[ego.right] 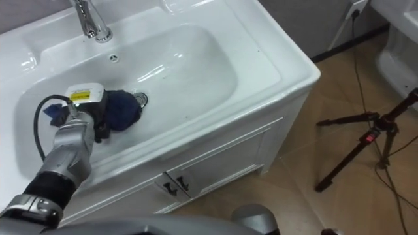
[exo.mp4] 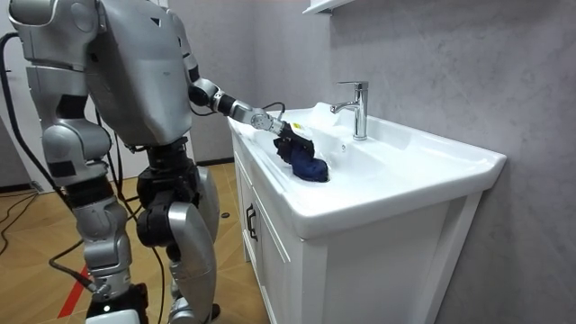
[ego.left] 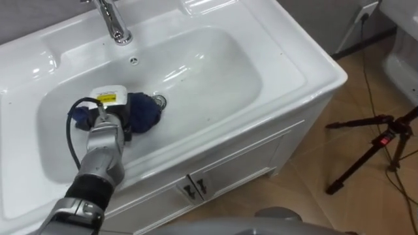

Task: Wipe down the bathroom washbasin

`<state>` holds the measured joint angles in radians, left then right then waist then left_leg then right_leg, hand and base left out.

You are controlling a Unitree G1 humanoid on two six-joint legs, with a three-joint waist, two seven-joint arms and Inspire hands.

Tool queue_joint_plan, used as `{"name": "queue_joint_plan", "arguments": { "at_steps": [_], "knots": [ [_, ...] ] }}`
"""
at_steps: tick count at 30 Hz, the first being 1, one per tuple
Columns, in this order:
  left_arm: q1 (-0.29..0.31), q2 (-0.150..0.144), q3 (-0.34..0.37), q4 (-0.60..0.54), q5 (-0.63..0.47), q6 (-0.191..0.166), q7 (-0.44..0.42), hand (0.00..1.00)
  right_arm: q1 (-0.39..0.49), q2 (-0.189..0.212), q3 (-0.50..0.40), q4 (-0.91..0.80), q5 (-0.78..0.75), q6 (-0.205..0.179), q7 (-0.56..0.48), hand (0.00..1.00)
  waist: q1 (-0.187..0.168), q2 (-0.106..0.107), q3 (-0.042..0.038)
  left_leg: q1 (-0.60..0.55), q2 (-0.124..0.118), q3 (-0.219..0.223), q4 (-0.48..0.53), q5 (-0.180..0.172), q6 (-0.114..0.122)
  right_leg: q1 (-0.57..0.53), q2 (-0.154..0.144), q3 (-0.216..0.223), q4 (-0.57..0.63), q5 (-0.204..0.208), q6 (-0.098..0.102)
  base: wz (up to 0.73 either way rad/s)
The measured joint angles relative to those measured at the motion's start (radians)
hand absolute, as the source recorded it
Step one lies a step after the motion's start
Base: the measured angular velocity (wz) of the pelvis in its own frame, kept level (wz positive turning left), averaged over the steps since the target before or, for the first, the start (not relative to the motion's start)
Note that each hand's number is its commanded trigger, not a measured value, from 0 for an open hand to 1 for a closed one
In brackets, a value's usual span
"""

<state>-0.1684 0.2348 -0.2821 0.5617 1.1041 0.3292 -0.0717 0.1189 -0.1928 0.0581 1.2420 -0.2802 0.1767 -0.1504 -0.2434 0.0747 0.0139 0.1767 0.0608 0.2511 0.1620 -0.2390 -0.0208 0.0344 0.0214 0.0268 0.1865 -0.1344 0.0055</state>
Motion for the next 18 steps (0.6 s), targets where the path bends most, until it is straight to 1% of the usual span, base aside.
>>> {"name": "queue_joint_plan", "arguments": {
  "at_steps": [2, 3, 4, 5, 6, 7, 8, 10, 14, 15, 16, 18],
  "knots": [
    [-0.01, -0.012, -0.016, 0.0, -0.012, 0.002, 0.0, 1.0, 0.0, 0.001, 0.0, -0.001, -0.002, 0.001, 0.0, 0.0, -0.013, 0.006, -0.0028, -0.001, 0.0, 0.004, -0.008, 0.0, 0.0, 0.001, 0.001, 0.002, 0.002, 0.0, 0.0, -0.03],
    [-0.017, -0.019, -0.021, 0.001, -0.018, 0.002, 0.0, 1.0, -0.001, 0.001, -0.001, -0.001, -0.003, 0.007, 0.0, 0.0, -0.025, 0.009, -0.0023, 0.002, 0.001, 0.011, -0.013, 0.0, 0.001, -0.001, 0.003, 0.006, 0.002, 0.0, 0.0, -0.16],
    [-0.031, -0.02, -0.041, 0.012, -0.034, 0.007, 0.0, 1.0, 0.0, 0.0, -0.001, 0.001, -0.003, 0.014, 0.0, 0.0, -0.029, 0.012, -0.0021, 0.008, 0.003, 0.024, -0.014, 0.0, 0.0, -0.001, 0.007, 0.02, 0.003, 0.002, -0.001, -0.23],
    [-0.038, -0.02, -0.049, 0.019, -0.042, 0.009, 0.0, 1.0, 0.0, -0.001, 0.0, 0.001, -0.003, 0.016, 0.0, 0.0, -0.031, 0.014, -0.0027, 0.009, 0.004, 0.028, -0.014, 0.0, 0.0, -0.001, 0.01, 0.027, 0.001, 0.003, -0.001, -0.29],
    [-0.055, -0.021, -0.062, 0.033, -0.057, 0.011, 0.0, 1.0, 0.001, -0.002, -0.001, 0.001, -0.002, 0.023, 0.0, 0.0, -0.04, 0.016, -0.0023, 0.011, 0.005, 0.038, -0.014, -0.001, 0.0, -0.001, 0.013, 0.036, 0.0, 0.004, -0.001, -0.22],
    [-0.075, -0.021, -0.073, 0.052, -0.073, 0.011, 0.001, 1.0, 0.001, -0.002, -0.001, 0.001, -0.001, 0.026, 0.0, 0.0, -0.052, 0.02, -0.001, 0.011, 0.006, 0.044, -0.015, 0.0, 0.0, -0.001, 0.014, 0.042, 0.001, 0.007, -0.001, -0.19],
    [-0.085, -0.022, -0.075, 0.06, -0.081, 0.01, 0.001, 1.0, 0.0, -0.002, -0.001, 0.001, -0.001, 0.028, 0.0, 0.0, -0.056, 0.022, 0.0002, 0.011, 0.006, 0.05, -0.015, -0.001, 0.0, -0.002, 0.015, 0.046, 0.001, 0.008, -0.001, -0.18],
    [-0.117, -0.027, -0.074, 0.087, -0.092, -0.004, 0.003, 1.0, 0.001, -0.001, -0.001, 0.002, -0.001, 0.029, 0.0, 0.0, -0.068, 0.025, 0.0028, 0.013, 0.006, 0.063, -0.013, 0.0, 0.0, -0.004, 0.016, 0.058, 0.002, 0.009, -0.001, -0.18],
    [-0.132, -0.027, -0.073, 0.087, -0.091, -0.034, 0.029, 1.0, 0.0, -0.002, -0.002, 0.007, -0.003, 0.02, 0.0, 0.0, -0.08, 0.024, 0.0037, 0.014, 0.004, 0.075, -0.011, 0.0, 0.0, -0.013, 0.018, 0.082, 0.002, 0.008, 0.0, -0.15],
    [-0.139, -0.028, -0.073, 0.083, -0.092, -0.044, 0.039, 1.0, 0.0, -0.002, -0.002, 0.007, -0.002, 0.019, 0.0, 0.0, -0.082, 0.022, 0.0052, 0.013, 0.003, 0.075, -0.01, 0.0, 0.0, -0.017, 0.019, 0.087, 0.003, 0.008, 0.001, -0.12],
    [-0.143, -0.027, -0.073, 0.062, -0.091, -0.048, 0.045, 1.0, 0.002, -0.002, -0.001, 0.003, -0.003, 0.018, 0.002, 0.0, -0.081, 0.019, 0.0067, 0.012, 0.002, 0.076, -0.01, 0.0, 0.0, -0.021, 0.018, 0.09, 0.004, 0.007, 0.002, -0.09],
    [-0.143, -0.027, -0.073, 0.023, -0.095, -0.052, 0.072, 1.0, -0.004, -0.002, -0.001, -0.002, -0.013, 0.018, 0.002, 0.0, -0.082, 0.018, 0.0073, 0.009, 0.001, 0.078, -0.01, 0.0, 0.0, -0.028, 0.018, 0.09, 0.002, 0.009, 0.004, -0.05]
  ]
}}
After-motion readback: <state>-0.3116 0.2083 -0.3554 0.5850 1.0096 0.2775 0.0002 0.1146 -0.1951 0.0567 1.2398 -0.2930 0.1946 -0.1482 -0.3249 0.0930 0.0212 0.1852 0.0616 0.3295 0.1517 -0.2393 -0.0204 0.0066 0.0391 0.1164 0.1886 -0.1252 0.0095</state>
